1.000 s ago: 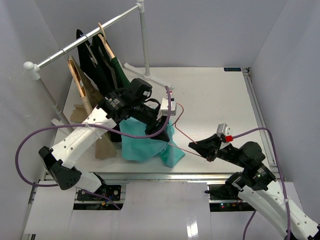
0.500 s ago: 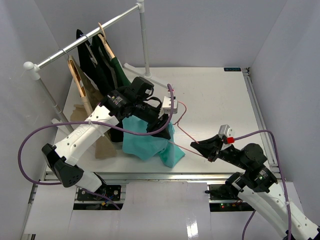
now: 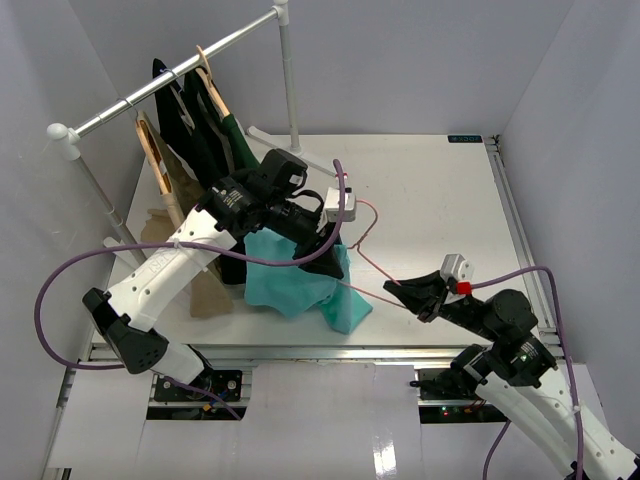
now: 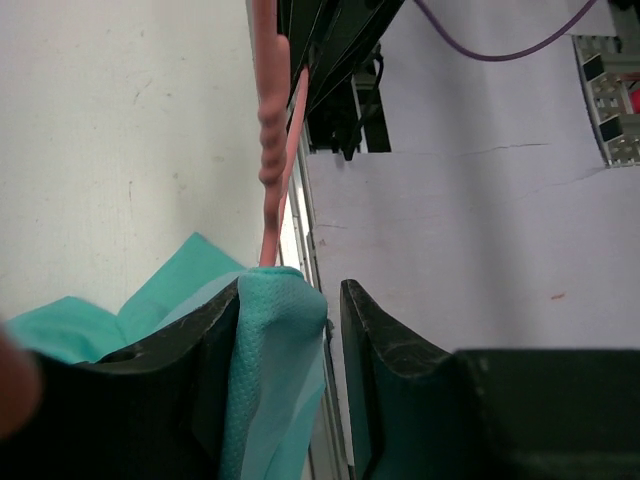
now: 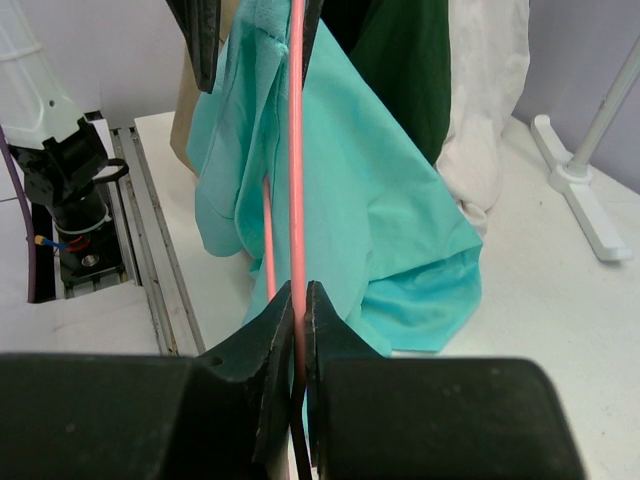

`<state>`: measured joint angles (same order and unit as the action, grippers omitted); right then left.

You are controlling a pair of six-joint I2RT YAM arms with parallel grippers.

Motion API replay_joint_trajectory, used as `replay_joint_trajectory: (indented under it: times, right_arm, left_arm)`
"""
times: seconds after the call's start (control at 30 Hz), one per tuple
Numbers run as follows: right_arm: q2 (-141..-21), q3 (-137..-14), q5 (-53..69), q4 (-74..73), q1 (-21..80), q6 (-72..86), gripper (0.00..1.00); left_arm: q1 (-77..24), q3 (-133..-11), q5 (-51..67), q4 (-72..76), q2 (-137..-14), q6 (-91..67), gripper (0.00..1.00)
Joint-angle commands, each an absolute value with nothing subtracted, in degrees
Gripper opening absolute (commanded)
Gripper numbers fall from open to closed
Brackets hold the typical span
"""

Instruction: Place the t-shirt on the hanger

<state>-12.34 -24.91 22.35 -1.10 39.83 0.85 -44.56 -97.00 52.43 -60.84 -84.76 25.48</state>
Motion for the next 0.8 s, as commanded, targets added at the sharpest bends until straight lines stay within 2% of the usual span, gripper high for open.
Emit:
replay_joint_trajectory:
  times: [0.0, 0.13, 0.2, 0.43, 0.5, 0.53, 0.57, 0.6, 0.63, 0.77]
  right_arm:
    - [-9.42, -27.70, 24.28, 7.56, 39.64, -1.50, 0.08]
    - [-7.29, -28.00, 25.73, 7.56, 39.73, -1.53, 0.08]
    - [-5.98, -27.96, 25.91, 7.41, 39.73, -1.49, 0.08]
    - [-3.69, -29.50, 25.17, 5.92, 39.65, -1.15, 0.08]
    - [-3.82, -29.66, 24.94, 5.93, 39.68, -1.14, 0.08]
    - [-3.85, -29.73, 24.72, 5.95, 39.70, -1.10, 0.08]
    - [-3.78, -29.79, 24.50, 5.90, 39.64, -0.97, 0.08]
    - [-3.80, -29.80, 24.23, 5.98, 39.65, -0.95, 0.08]
    - [-3.96, -29.89, 23.89, 5.98, 39.72, -0.78, 0.08]
    - [-4.57, -30.15, 23.29, 5.89, 39.64, -0.44, 0.08]
  left_arm:
    - [-44.55, -100.20, 60.93, -63.77, -84.85, 23.44, 0.42]
    - [-44.51, -100.63, 60.09, -61.77, -83.36, 21.55, 0.50]
    - [-44.47, -101.83, 58.74, -61.48, -83.07, 20.64, 0.50]
    - [-44.38, -102.63, 60.01, -63.57, -84.48, 21.25, 0.41]
    - [-44.38, -101.58, 60.37, -63.26, -84.33, 21.44, 0.35]
    - [-44.41, -101.43, 60.47, -63.09, -84.40, 21.49, 0.30]
    - [-44.46, -101.43, 60.44, -63.02, -84.48, 21.62, 0.20]
    - [-44.39, -101.46, 60.13, -62.98, -84.69, 21.59, 0.18]
    - [-44.47, -101.79, 59.40, -62.57, -85.19, 21.26, 0.00]
    - [-44.38, -101.95, 58.53, -61.52, -86.13, 20.21, 0.00]
